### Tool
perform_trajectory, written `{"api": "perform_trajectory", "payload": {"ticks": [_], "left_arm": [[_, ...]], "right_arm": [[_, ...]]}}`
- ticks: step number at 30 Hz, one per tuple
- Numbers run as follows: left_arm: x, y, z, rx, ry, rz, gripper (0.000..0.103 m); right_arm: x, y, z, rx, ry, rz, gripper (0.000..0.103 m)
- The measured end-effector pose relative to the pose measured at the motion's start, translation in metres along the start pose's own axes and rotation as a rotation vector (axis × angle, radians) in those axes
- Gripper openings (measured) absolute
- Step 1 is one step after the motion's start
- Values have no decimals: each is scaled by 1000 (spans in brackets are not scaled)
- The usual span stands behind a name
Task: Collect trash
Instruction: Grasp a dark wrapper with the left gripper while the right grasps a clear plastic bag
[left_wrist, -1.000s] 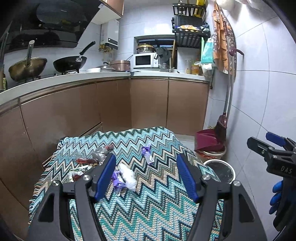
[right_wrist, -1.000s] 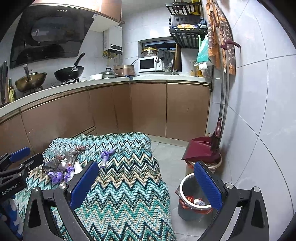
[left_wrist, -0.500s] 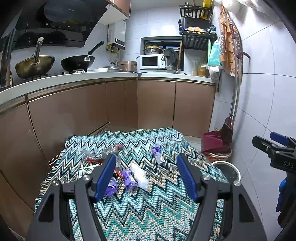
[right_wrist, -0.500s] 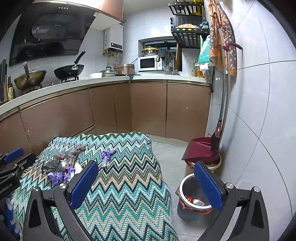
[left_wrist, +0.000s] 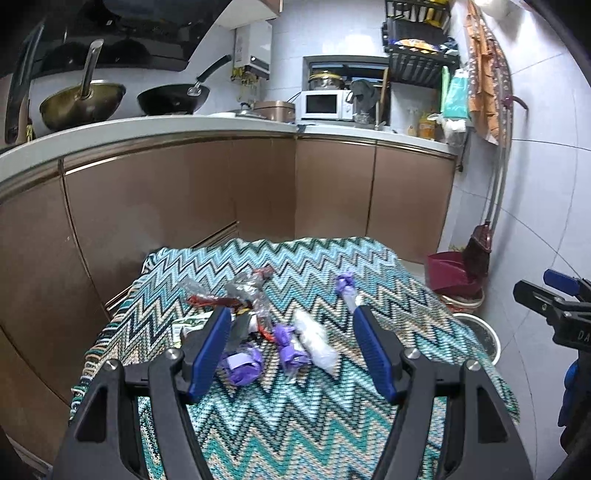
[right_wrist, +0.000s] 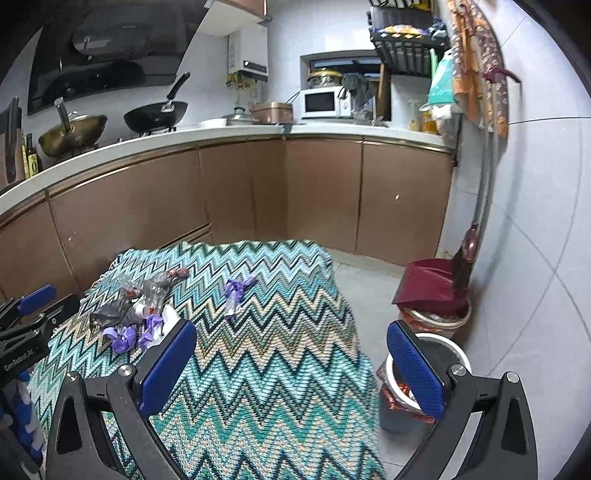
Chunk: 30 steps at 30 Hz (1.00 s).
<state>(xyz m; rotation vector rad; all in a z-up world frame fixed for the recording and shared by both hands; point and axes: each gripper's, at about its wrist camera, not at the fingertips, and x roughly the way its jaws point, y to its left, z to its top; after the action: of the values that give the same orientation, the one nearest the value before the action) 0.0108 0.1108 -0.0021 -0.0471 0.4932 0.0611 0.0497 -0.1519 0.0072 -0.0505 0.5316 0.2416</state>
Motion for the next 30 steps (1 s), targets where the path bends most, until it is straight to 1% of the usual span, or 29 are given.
{"api": "perform_trajectory", "payload": {"ticks": [3, 7, 10, 12, 14, 16, 17, 19, 22, 24, 25, 26, 28, 30], "left_arm": [[10, 21, -9, -31, 15, 16, 67], [18, 60, -27, -93, 42, 17, 67], [24, 81, -36, -107, 61, 26, 67], [30, 94, -41, -120, 84, 18, 67], [38, 103, -43, -140, 101, 1, 67], [47, 105, -42, -138, 107, -9, 67], [53, 104, -41, -131, 110, -22, 67], [61, 103, -38, -123, 111, -56, 67], [78, 95, -28, -80, 111, -113, 66], [88, 91, -23, -49, 114, -142, 58], [94, 89, -21, -37, 127, -162, 47], [100, 88, -19, -32, 143, -175, 38], [115, 86, -19, -21, 191, -178, 30], [128, 87, -22, -14, 231, -164, 27]], "right_arm": [[14, 4, -1, -10, 26, 24, 103], [38, 2, -5, -8, 66, 56, 103], [60, 1, -10, 3, 106, 88, 103], [74, 3, -13, 10, 127, 118, 102], [90, 9, -14, 6, 154, 150, 99], [104, 15, -16, 0, 180, 185, 88], [113, 19, -17, -1, 197, 212, 85], [123, 25, -19, -1, 216, 244, 77], [137, 35, -18, -10, 237, 288, 70], [145, 42, -16, -23, 243, 307, 69], [148, 45, -15, -28, 246, 319, 68], [151, 49, -14, -34, 249, 333, 68], [159, 57, -11, -45, 259, 364, 67], [166, 67, -8, -60, 273, 398, 67]]}}
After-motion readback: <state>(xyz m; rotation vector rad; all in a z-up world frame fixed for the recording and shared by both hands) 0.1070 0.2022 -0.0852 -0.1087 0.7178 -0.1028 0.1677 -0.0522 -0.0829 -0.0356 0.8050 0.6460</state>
